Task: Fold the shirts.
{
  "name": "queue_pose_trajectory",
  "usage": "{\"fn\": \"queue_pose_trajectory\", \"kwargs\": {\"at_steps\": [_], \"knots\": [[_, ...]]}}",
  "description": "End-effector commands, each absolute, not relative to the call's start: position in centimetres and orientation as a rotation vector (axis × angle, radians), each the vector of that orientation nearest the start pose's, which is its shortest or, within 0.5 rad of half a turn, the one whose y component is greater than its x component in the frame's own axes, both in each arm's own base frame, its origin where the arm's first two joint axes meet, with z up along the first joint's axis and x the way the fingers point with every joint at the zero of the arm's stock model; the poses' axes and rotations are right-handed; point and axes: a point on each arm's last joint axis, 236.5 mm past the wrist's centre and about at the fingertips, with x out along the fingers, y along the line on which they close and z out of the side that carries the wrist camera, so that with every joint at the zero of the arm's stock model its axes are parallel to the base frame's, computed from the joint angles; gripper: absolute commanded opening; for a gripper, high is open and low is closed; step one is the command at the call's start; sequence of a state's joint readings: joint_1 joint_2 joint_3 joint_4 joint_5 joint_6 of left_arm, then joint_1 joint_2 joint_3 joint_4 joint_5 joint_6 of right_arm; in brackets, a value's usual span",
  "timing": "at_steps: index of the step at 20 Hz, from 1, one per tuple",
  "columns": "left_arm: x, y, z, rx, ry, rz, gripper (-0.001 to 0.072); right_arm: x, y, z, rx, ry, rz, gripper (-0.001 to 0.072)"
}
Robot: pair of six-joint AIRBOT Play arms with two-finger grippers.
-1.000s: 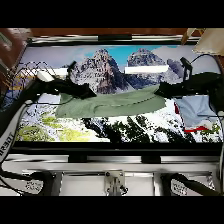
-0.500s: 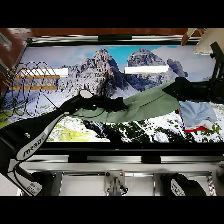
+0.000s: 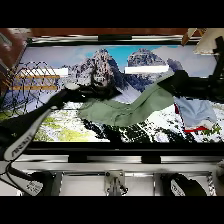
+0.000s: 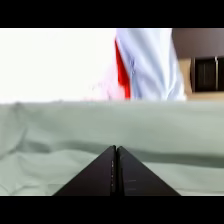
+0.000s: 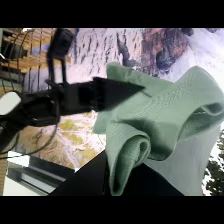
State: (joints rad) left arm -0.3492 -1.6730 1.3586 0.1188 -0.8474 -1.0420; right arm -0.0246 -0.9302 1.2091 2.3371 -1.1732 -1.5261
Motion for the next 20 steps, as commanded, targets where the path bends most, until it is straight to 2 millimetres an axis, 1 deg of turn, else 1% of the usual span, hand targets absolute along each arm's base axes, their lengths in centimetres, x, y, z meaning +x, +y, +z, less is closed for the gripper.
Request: {"fn": "queue_pose_trajectory", "kwargs": {"at_steps": [1, 2, 3, 4, 5, 6, 7, 8, 10, 12, 14, 15, 16, 17, 18, 19, 20], "knots": [[49.0, -22.8, 18.6, -0.836, 0.644, -0.805, 0.0024, 37.9, 19.3, 20.0, 0.642, 0.824, 0.536, 0.0072], [49.3, -18.4, 22.4, -0.829, 0.535, -0.753, 0.0024, 39.0, 21.4, 18.8, 0.643, 0.824, 0.553, 0.0072], [49.0, -14.5, 25.7, -0.814, 0.440, -0.706, 0.0025, 40.0, 23.8, 17.1, 0.643, 0.834, 0.563, 0.0072], [48.0, -10.8, 29.0, -0.797, 0.349, -0.657, 0.0025, 40.8, 26.0, 15.0, 0.643, 0.857, 0.569, 0.0072], [46.6, -8.0, 31.7, -0.796, 0.282, -0.617, 0.0026, 41.3, 28.4, 12.3, 0.640, 0.892, 0.571, 0.0072], [44.9, -5.8, 34.2, -0.783, 0.223, -0.588, 0.0026, 41.5, 30.5, 9.7, 0.626, 0.931, 0.575, 0.0072], [43.0, -4.2, 36.6, -0.751, 0.160, -0.561, 0.0027, 41.5, 32.8, 7.2, 0.611, 0.974, 0.584, 0.0072], [41.1, -3.1, 38.5, -0.717, 0.108, -0.540, 0.0027, 41.4, 35.0, 5.4, 0.605, 1.011, 0.600, 0.0072], [37.6, -2.2, 41.8, -0.649, 0.019, -0.507, 0.0027, 41.4, 39.3, 3.0, 0.579, 1.059, 0.647, 0.0072], [35.3, -2.3, 43.8, -0.604, -0.036, -0.494, 0.0027, 42.3, 41.9, 1.9, 0.577, 1.065, 0.666, 0.0072], [33.9, -3.1, 44.8, -0.579, -0.061, -0.503, 0.0027, 43.2, 43.2, 0.3, 0.631, 1.090, 0.628, 0.0072], [33.4, -3.6, 44.9, -0.571, -0.057, -0.516, 0.0027, 43.7, 43.2, -0.5, 0.659, 1.093, 0.600, 0.0073], [33.2, -4.1, 44.6, -0.565, -0.040, -0.534, 0.0027, 43.9, 43.2, -1.1, 0.678, 1.100, 0.581, 0.0113], [33.1, -4.6, 44.2, -0.559, -0.019, -0.554, 0.0027, 43.9, 43.2, -1.4, 0.696, 1.115, 0.568, 0.0426], [33.0, -4.9, 43.9, -0.558, -0.002, -0.567, 0.0027, 43.6, 43.2, -1.3, 0.693, 1.128, 0.571, 0.0631], [33.0, -5.0, 43.6, -0.557, 0.007, -0.572, 0.0027, 43.3, 42.7, -1.1, 0.664, 1.142, 0.585, 0.0631], [33.0, -5.0, 43.5, -0.557, 0.013, -0.576, 0.0027, 43.0, 41.8, -0.9, 0.615, 1.157, 0.594, 0.0631]]}}
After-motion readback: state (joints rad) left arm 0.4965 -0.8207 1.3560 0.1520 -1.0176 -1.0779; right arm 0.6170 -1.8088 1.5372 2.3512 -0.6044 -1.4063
